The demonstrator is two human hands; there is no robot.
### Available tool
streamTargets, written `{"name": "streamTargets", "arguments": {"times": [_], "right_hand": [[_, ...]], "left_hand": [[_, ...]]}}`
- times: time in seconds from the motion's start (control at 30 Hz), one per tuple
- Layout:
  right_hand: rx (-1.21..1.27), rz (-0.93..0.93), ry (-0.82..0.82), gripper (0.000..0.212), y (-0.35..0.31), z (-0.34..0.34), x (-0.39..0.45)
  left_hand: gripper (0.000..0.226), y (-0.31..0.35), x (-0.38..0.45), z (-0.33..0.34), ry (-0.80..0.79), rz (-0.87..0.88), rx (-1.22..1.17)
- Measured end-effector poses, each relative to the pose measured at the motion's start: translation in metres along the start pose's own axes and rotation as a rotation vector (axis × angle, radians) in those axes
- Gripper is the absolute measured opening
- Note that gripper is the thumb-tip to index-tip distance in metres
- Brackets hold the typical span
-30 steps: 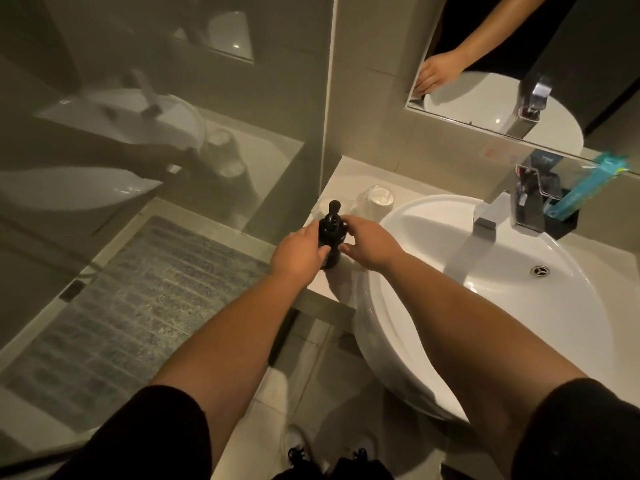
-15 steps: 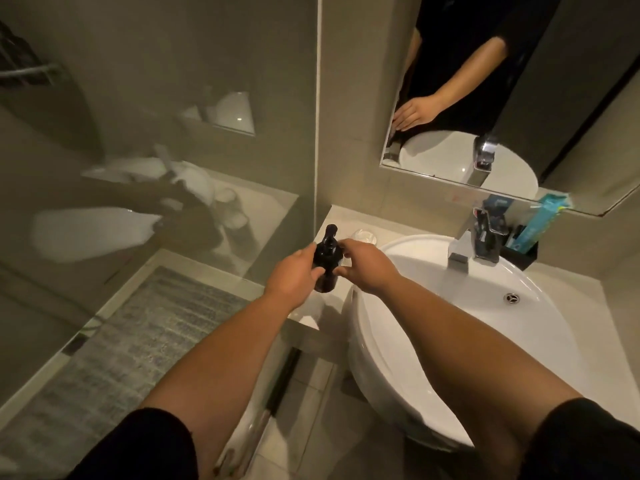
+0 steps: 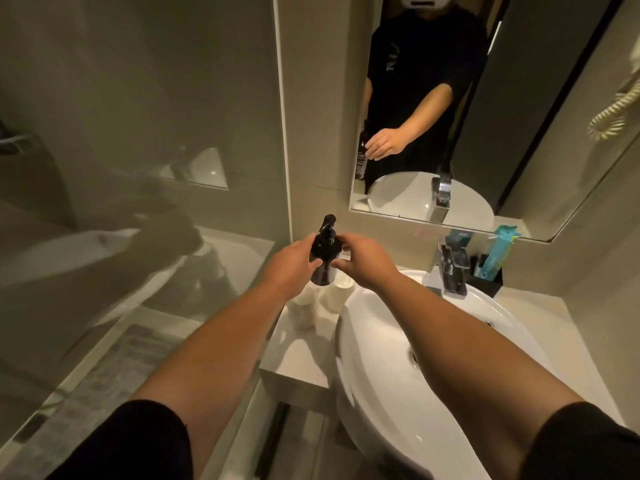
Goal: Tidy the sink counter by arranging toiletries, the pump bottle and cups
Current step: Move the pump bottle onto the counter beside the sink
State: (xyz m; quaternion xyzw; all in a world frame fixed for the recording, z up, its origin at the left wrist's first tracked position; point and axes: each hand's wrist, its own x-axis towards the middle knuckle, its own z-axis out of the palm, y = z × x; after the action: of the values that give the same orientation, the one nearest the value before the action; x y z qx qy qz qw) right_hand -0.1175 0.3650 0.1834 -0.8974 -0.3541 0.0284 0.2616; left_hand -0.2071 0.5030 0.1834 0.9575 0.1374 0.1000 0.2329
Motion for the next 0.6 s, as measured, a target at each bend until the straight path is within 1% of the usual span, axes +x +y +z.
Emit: {"name": "streamTargets", "arguments": {"times": [0.1, 0.37, 0.43, 0.6], "right_hand": [[0.001, 0.015, 0.010, 0.048, 0.018, -0.002, 0.019], [0.030, 0.035, 0.026, 0.053, 0.075, -0.001, 0.083], [0.028, 0.044, 0.032, 0.051, 0.087, 0.003, 0.097], [0.056, 0.111, 0.032, 0.048, 0.116, 0.023, 0.118]], "left_hand": [[0.044, 0.001, 0.027, 0.011, -0.011, 0.021, -0.011], [0.047, 0.000, 0.115, 0.045, -0.055, 0.027, -0.020], [0.047, -0.003, 0.133, 0.054, -0.066, 0.022, -0.015], [0.051, -0.015, 0.170, 0.086, -0.156, 0.038, -0.018]]}}
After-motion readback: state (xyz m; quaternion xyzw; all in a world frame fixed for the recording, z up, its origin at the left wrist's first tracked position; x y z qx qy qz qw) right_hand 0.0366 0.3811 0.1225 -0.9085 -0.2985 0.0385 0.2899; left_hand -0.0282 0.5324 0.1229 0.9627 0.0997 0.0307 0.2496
